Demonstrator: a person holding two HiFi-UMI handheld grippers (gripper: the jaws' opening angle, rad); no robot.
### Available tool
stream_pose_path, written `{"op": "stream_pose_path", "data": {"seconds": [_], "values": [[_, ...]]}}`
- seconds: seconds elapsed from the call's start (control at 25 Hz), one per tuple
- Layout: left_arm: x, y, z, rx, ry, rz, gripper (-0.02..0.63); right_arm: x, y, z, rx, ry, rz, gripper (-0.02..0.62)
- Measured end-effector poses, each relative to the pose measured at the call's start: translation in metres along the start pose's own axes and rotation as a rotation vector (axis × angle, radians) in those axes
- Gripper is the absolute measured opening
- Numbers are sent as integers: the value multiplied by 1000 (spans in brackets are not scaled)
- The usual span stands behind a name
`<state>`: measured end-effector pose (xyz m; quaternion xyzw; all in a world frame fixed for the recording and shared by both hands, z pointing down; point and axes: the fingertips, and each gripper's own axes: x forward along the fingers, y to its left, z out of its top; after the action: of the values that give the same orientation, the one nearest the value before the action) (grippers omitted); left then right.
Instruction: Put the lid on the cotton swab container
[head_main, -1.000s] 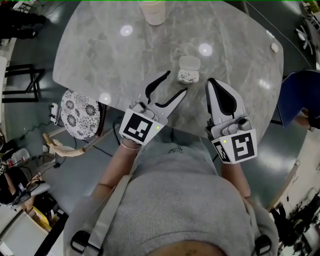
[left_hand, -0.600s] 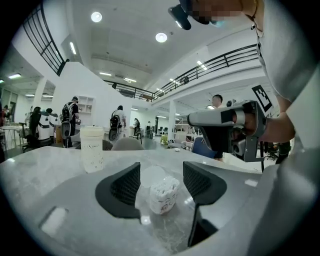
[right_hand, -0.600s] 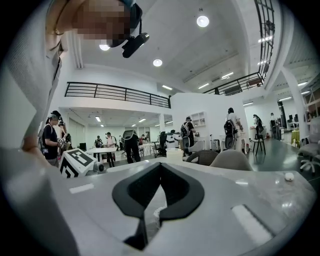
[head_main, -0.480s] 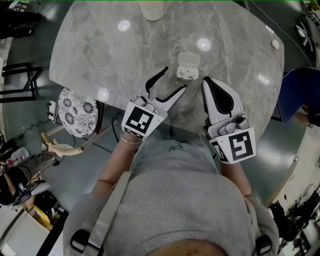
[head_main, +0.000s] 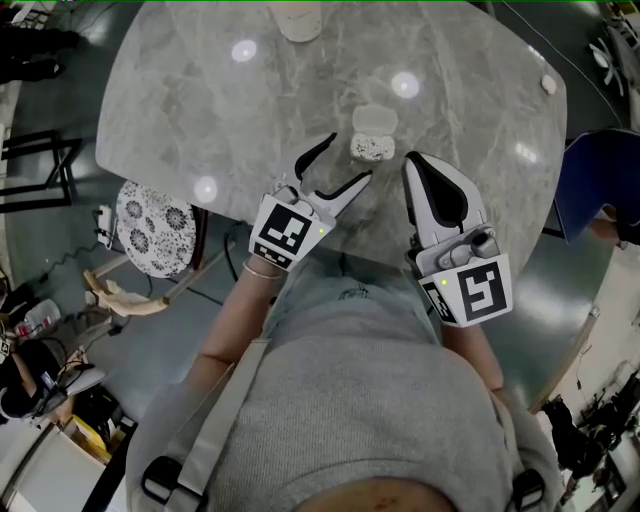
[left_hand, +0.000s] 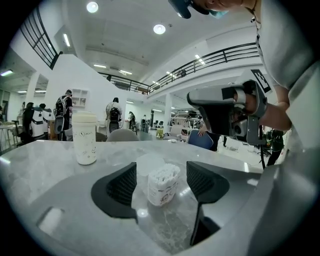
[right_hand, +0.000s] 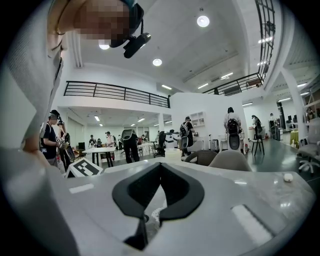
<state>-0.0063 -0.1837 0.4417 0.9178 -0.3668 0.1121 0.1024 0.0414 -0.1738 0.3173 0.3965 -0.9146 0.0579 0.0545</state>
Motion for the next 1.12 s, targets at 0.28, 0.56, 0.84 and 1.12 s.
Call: {"op": "stream_pose_path", "data": {"seconds": [0.28, 0.56, 0.84, 1.12], "values": [[11, 3, -13, 10, 45, -12, 324, 3, -4, -1, 2, 6, -9, 2], [20, 7, -27, 10, 99, -25, 324, 5, -6, -1, 2, 12, -20, 2], [32, 5, -38, 28, 148, -54, 324, 4, -11, -1, 0, 13, -35, 2], [42, 6, -43, 50, 179, -80, 324, 3, -16, -4, 6, 20, -51, 2]]}}
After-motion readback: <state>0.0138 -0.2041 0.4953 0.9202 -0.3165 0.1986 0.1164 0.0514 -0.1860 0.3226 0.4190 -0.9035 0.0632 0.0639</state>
